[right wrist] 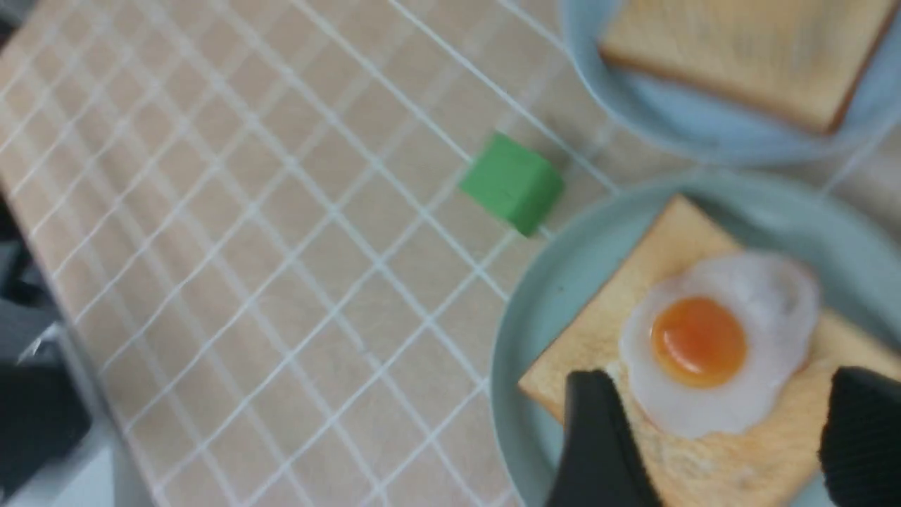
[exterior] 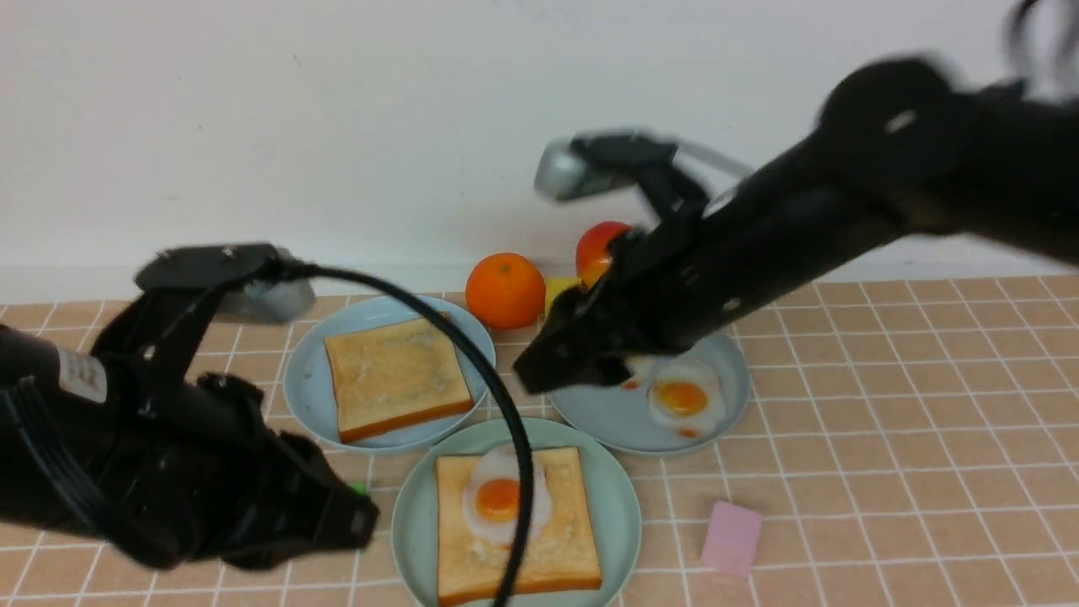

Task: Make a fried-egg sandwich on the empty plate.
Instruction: Use the left arm to grab a slice of bread

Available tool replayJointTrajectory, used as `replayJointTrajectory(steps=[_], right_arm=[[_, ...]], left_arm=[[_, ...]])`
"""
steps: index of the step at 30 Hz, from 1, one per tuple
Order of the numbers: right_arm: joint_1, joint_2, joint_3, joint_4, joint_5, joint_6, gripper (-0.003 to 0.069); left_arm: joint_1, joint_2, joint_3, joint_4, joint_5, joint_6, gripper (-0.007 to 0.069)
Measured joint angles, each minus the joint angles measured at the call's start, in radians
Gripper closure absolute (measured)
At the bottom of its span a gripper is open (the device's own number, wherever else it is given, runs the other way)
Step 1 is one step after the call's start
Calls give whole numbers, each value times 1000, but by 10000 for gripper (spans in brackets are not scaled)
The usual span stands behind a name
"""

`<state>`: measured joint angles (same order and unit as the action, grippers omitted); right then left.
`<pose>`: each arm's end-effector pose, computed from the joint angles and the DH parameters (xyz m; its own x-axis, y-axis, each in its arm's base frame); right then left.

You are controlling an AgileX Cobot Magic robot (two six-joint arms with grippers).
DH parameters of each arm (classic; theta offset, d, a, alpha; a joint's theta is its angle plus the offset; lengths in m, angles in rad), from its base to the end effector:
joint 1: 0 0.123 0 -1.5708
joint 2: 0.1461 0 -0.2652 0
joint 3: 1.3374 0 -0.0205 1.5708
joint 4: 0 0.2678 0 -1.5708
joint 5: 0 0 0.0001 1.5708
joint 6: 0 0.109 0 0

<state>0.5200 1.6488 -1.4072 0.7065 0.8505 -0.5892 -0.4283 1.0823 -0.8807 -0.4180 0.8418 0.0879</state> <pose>0.3103 0.2390 0.2880 -0.6065 -0.4241 -0.6726 -0.7558 0.5702 0.3220 0.2073 -0.1309 0.2805 -0.8166 0.1649 -0.5531 0.4107 0.8393 -0.3561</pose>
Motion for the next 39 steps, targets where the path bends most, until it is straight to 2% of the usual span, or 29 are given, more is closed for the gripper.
replayJointTrajectory(steps=[1, 4, 5, 6, 10, 14, 18, 24, 25, 28, 33, 36, 39], right_arm=[[0, -37, 0, -20, 15, 0, 265], [0, -177, 0, -132, 89, 64, 389], [0, -183, 0, -146, 99, 70, 406], [0, -229, 0, -193, 135, 115, 480], [0, -316, 0, -299, 239, 202, 655], [0, -390, 18, -323, 294, 221, 671], [0, -497, 99, -325, 296, 220, 671], [0, -664, 311, -288, 289, 147, 671], [0, -664, 317, -285, 289, 144, 671], [0, -737, 403, -251, 267, 125, 669], [0, -782, 448, -230, 244, 123, 668], [0, -784, 449, -212, 240, 123, 667], [0, -784, 451, -193, 240, 123, 664]], left_arm=[[0, 0, 0, 41, -36, -53, 592], [0, 10, 0, 216, -193, -274, 585], [0, 12, 0, 227, -202, -287, 584], [0, 31, 0, 312, -273, -389, 580], [0, 129, -20, 486, -377, -589, 573], [10, 275, -111, 534, -319, -690, 568], [58, 433, -265, 526, -207, -710, 566], [191, 655, -462, 418, -78, -698, 534], [199, 668, -467, 409, -75, -696, 531], [248, 776, -526, 340, -65, -654, 456], [249, 899, -550, 265, -112, -548, 341], [249, 960, -553, 246, -123, -527, 323], [251, 988, -562, 236, -122, -519, 338]])
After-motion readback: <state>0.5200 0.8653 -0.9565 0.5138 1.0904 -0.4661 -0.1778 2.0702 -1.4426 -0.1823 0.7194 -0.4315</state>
